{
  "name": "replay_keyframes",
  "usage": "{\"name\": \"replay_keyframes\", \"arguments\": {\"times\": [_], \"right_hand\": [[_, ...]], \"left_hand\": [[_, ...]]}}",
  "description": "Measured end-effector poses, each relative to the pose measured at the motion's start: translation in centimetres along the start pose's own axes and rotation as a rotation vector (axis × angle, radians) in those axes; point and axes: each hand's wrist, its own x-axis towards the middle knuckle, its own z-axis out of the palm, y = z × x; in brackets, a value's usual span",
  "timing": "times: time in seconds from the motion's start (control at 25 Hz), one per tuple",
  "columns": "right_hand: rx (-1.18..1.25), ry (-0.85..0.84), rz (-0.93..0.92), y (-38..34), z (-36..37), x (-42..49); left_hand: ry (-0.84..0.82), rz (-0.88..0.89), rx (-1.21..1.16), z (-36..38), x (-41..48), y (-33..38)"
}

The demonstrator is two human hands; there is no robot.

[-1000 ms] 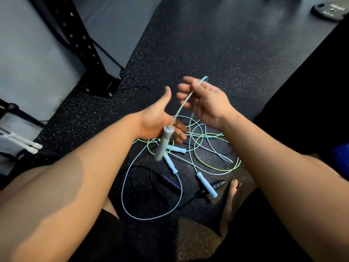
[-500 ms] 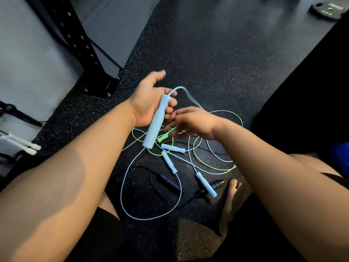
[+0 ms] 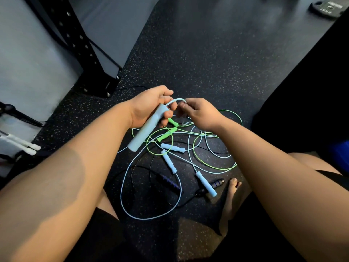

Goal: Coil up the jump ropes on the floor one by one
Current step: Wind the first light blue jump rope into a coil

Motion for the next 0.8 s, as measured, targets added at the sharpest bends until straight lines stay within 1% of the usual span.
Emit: {"name": "replay_keyframes", "arguments": {"times": [0.08,0.16,0.24,0.32,0.36,0.44,0.52,0.6,0.72,0.8], "right_hand": [[0.033,-0.013,-0.085,-0.5,-0.5,-0.4],[0.078,-0.025,-0.154,-1.0,-0.7,-0.7],[0.229,-0.039,-0.146,-1.3,-0.9,-0.6],[0.412,-0.054,-0.077,-1.1,-1.4,-0.4],[0.435,-0.046,-0.069,-1.1,-1.7,-0.2],[0.409,-0.006,-0.094,-1.2,-1.9,-0.2],[0.4,-0.004,-0.128,-1.4,-1.7,-0.4],[0.398,-0.002,-0.137,-1.4,-1.5,-0.5],[0.384,0.039,-0.071,-0.9,-1.4,-0.2],[0.282,0.042,-0.028,-0.4,-1.1,-0.1]], "left_hand": [[0.023,-0.004,0.016,-0.3,0.2,-0.2],[0.05,-0.007,0.099,-0.5,0.4,-0.4],[0.077,-0.004,0.156,-0.5,0.4,-0.5],[0.096,0.008,0.141,-0.6,0.3,-0.4],[0.1,0.013,0.123,-0.7,0.2,-0.4],[0.06,0.001,0.089,-0.8,0.1,-0.4],[-0.023,-0.017,0.023,-0.7,0.0,-0.4],[-0.061,-0.025,-0.043,-0.5,-0.1,-0.4],[-0.058,-0.009,-0.118,-0.3,-0.5,0.0],[-0.074,0.039,-0.213,-0.5,-0.8,0.4]]}}
